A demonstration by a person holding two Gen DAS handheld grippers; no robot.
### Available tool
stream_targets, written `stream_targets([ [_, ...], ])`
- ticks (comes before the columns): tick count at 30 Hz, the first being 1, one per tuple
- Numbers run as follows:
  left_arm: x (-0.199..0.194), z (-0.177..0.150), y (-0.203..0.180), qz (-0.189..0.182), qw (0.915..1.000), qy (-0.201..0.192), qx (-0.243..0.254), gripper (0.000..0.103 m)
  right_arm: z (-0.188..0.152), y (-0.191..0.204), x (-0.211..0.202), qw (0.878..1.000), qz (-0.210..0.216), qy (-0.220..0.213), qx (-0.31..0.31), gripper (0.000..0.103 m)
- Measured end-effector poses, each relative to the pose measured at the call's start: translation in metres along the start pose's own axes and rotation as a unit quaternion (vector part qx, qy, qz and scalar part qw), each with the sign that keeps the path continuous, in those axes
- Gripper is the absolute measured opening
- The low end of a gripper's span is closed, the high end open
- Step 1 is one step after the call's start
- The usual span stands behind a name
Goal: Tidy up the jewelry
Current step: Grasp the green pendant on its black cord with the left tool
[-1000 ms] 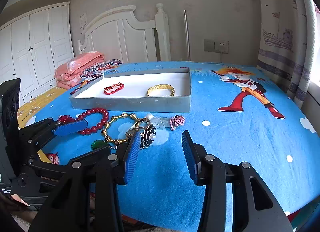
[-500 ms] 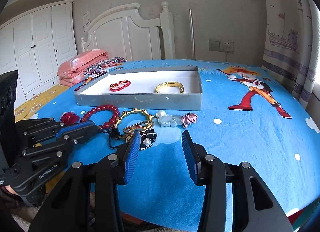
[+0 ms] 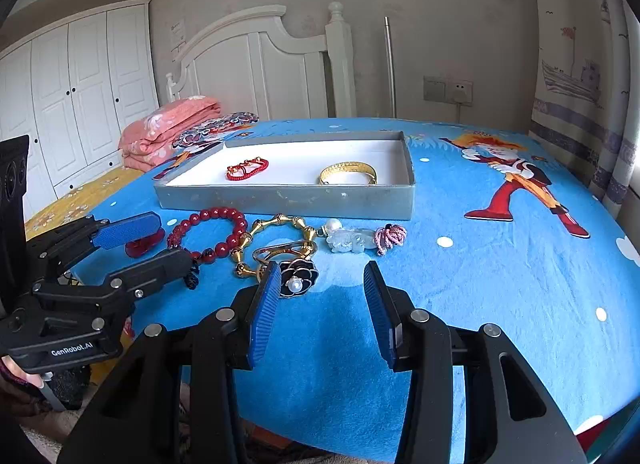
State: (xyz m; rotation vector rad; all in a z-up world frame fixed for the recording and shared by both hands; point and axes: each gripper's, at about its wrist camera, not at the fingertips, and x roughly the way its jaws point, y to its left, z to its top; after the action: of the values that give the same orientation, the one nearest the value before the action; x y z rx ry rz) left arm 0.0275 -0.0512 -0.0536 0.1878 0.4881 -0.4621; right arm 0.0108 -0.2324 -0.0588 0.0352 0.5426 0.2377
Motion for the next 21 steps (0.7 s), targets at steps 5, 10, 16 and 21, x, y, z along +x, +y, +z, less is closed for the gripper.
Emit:
stream_targets([
  [5, 0.015, -0.005, -0.008, 0.001, 0.9997, 0.025, 0.006, 0.031, -0.001, -0.001, 0.0, 1.0, 0.0, 0.0, 0.001, 0.042],
  [10, 0.014, -0.006, 0.003, -0.003, 0.9996, 0.023, -0.015, 0.006, -0.001, 0.002, 0.0, 1.0, 0.003, 0.001, -0.001, 0.042],
  [16, 0.003, -0.005, 0.018, 0.005, 0.999, 0.005, -0.045, 0.007, -0.001, 0.008, -0.001, 1.0, 0.007, -0.001, -0.01, 0.042],
  [21, -0.008, -0.007, 0.012, 0.007, 0.9996, -0.008, -0.027, 0.044, 0.0, 0.01, 0.001, 1.0, 0.009, 0.001, -0.01, 0.042],
])
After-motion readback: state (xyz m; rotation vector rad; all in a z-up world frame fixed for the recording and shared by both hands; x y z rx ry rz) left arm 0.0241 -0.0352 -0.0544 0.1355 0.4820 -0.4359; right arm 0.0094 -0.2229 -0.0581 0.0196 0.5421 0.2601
